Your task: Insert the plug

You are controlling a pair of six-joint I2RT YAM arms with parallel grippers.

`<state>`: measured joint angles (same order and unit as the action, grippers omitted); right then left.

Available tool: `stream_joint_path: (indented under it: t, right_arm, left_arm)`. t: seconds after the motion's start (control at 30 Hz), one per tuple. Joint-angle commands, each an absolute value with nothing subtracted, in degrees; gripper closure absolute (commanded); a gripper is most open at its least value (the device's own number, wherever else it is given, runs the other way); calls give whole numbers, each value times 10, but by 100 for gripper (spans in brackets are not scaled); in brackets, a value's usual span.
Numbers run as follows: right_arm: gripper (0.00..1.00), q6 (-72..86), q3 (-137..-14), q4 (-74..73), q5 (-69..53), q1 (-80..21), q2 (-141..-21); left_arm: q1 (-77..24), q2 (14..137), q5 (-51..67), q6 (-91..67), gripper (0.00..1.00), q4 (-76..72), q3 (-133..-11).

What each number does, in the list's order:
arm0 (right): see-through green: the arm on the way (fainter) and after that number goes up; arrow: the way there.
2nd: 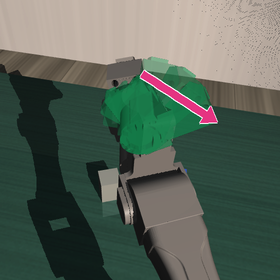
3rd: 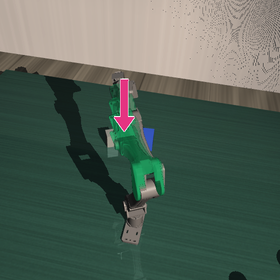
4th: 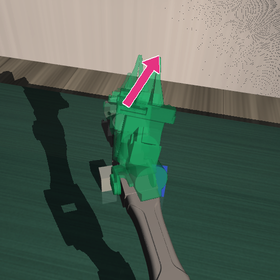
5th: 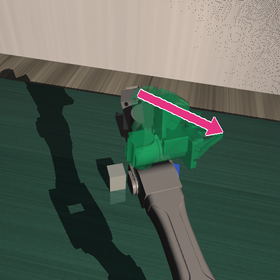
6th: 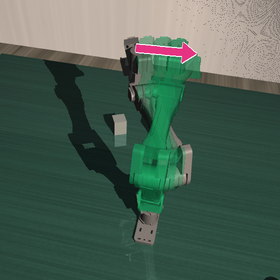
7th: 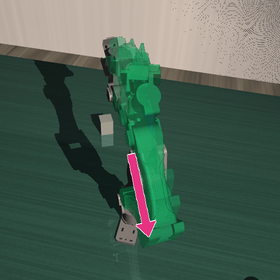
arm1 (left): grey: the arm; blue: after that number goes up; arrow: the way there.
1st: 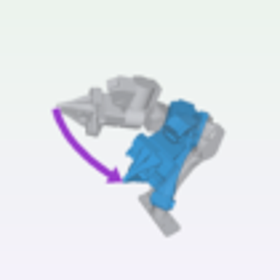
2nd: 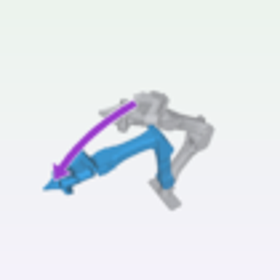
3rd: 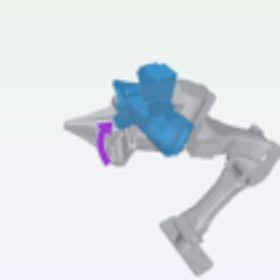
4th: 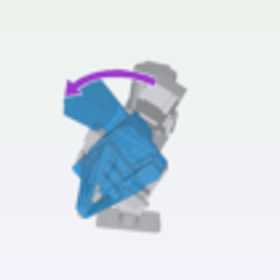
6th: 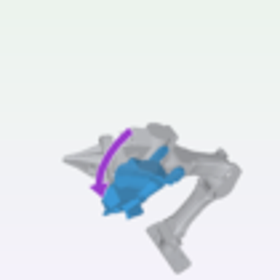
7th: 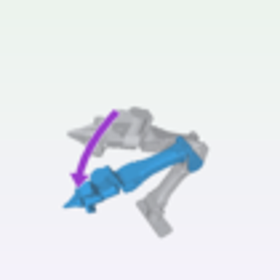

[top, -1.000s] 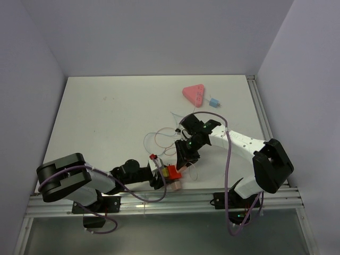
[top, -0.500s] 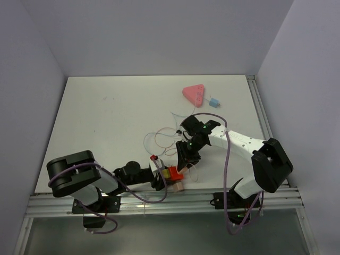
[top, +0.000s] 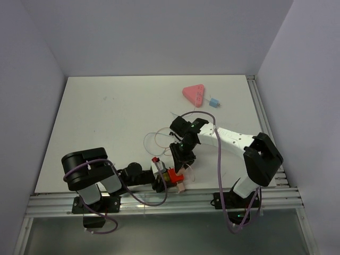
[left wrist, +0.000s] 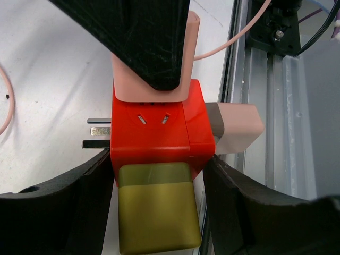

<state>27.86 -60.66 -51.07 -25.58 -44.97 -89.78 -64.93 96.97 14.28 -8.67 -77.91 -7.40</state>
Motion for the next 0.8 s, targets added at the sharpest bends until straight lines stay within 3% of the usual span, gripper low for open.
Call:
stream_joint_path:
  t: [0.0, 0.4, 0.77]
  right_arm:
    - [100, 282, -605, -512, -112, -493, -958]
    - [100, 460, -565, -473, 83, -626, -1050]
    - [100, 586, -457, -375, 96, -698, -1078]
  left_arm:
    - [-653, 963, 126, -89, 100, -756, -91]
    - [-657, 1025, 90, -115, 100, -871, -63]
    - [-674, 1038, 59, -132, 100, -898, -57]
